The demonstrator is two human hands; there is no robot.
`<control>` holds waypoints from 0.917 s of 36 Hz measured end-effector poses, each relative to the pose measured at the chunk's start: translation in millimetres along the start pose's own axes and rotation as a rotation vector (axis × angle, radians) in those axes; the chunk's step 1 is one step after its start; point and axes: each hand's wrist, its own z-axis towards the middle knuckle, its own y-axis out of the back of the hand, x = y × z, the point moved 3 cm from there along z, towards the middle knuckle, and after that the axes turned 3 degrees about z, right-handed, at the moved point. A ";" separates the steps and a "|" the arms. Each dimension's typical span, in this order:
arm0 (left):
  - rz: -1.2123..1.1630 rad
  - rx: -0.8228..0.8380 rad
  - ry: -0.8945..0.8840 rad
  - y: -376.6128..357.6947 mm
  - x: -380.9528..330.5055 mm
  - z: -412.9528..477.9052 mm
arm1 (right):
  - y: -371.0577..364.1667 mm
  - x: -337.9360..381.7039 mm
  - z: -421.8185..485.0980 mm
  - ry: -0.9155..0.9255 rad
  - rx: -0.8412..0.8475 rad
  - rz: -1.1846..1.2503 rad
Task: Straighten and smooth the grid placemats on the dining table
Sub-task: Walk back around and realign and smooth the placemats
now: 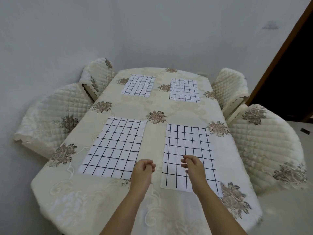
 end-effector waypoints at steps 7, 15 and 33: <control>0.572 0.214 -0.072 -20.3 17.2 12.3 | 32.3 -16.1 14.0 -0.128 -0.075 -0.204; 0.992 0.363 -0.338 -61.4 35.0 19.6 | 24.4 -40.6 17.4 -0.032 -0.012 -0.570; 1.405 0.320 -0.650 -102.2 82.2 50.4 | -22.7 -81.9 43.0 0.300 0.092 -1.207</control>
